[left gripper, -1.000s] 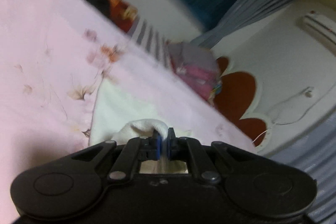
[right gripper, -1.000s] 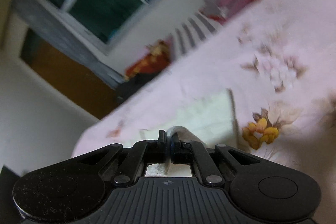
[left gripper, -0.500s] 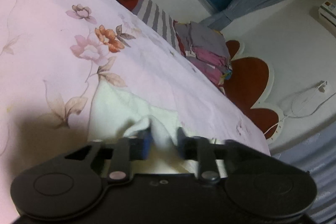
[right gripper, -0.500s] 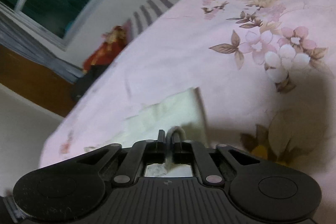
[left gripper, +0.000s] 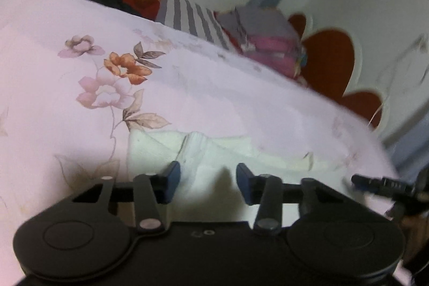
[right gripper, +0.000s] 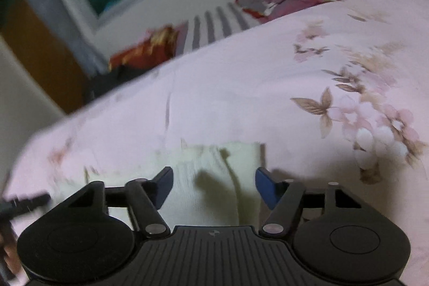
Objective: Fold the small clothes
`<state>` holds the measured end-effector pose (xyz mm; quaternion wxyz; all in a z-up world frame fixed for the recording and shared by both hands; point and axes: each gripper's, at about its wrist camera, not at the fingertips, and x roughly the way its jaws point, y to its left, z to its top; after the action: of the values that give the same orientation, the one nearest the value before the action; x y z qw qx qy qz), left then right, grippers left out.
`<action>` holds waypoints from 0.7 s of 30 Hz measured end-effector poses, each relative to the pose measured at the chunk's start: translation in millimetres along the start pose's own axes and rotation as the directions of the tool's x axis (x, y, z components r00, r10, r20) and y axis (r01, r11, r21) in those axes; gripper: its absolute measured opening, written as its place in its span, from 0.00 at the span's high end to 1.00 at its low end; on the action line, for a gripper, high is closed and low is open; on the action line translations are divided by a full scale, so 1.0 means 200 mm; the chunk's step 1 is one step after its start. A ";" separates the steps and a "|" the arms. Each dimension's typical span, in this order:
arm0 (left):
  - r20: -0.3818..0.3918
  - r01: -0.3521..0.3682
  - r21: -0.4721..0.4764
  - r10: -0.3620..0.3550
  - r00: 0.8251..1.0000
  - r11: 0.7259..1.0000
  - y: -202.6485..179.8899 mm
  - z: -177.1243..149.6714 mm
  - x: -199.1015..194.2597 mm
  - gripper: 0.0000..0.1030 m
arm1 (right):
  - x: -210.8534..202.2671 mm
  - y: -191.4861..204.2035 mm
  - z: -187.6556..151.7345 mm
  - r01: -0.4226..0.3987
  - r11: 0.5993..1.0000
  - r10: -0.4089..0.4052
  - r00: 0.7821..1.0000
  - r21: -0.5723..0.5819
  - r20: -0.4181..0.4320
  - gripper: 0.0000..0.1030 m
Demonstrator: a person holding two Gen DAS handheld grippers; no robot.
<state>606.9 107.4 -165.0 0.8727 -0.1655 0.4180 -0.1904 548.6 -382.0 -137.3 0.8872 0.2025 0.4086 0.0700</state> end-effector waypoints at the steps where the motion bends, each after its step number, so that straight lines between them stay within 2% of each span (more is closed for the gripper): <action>1: -0.010 -0.016 0.029 0.016 1.000 0.999 -0.01 0.00 0.02 0.69 | 0.03 0.03 -0.01 0.037 0.998 -0.038 0.999 -0.042 -0.023 0.61; 2: -0.018 -0.025 0.053 0.026 0.999 0.998 -0.02 -0.01 0.03 0.73 | 0.06 0.05 -0.02 0.069 0.995 -0.072 0.996 -0.078 -0.044 0.72; 4: -0.028 -0.046 0.098 0.049 0.998 0.994 -0.04 -0.01 0.04 0.88 | 0.09 0.08 -0.04 0.075 0.991 -0.081 0.996 -0.113 -0.049 0.80; 6: -0.003 -0.088 0.125 0.089 0.996 0.988 -0.04 -0.02 0.03 0.98 | 0.09 0.09 -0.05 0.077 0.987 -0.084 0.996 -0.138 -0.039 0.98; 10: 0.088 -0.081 0.063 0.075 0.993 0.995 0.00 -0.02 -0.05 0.98 | 0.05 0.10 -0.05 0.097 0.981 -0.093 0.995 -0.169 0.030 0.98; 12: 0.101 -0.080 0.066 0.073 0.992 0.995 0.00 -0.02 -0.06 0.98 | 0.02 0.11 -0.05 0.091 0.980 -0.080 0.994 -0.175 0.072 0.98; 14: 0.075 -0.073 0.070 0.068 0.995 0.995 -0.01 0.00 -0.03 0.98 | 0.02 0.11 -0.05 0.089 0.982 -0.073 0.993 -0.170 0.097 0.98; 15: 0.047 -0.060 0.067 0.057 0.997 0.996 0.00 0.00 -0.01 0.98 | 0.04 0.10 -0.05 0.085 0.983 -0.071 0.993 -0.163 0.094 0.98; 17: 0.046 -0.082 0.082 0.078 0.996 0.993 -0.02 -0.01 0.01 0.95 | 0.07 0.10 -0.04 0.099 0.983 -0.092 0.995 -0.154 0.049 0.98; 19: 0.049 -0.105 0.087 0.101 0.994 0.991 -0.02 -0.01 0.02 0.77 | 0.11 0.08 -0.04 0.110 0.985 -0.110 0.994 -0.134 0.011 0.98; 21: 0.064 -0.120 0.091 0.115 0.991 0.989 -0.02 -0.01 0.00 0.80 | 0.10 0.06 -0.04 0.108 0.988 -0.107 0.994 -0.109 0.014 0.98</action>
<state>604.0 103.8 -165.0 0.9011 -0.1044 0.3919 -0.1534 556.1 -362.6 -150.4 0.9011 0.1314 0.4109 0.0438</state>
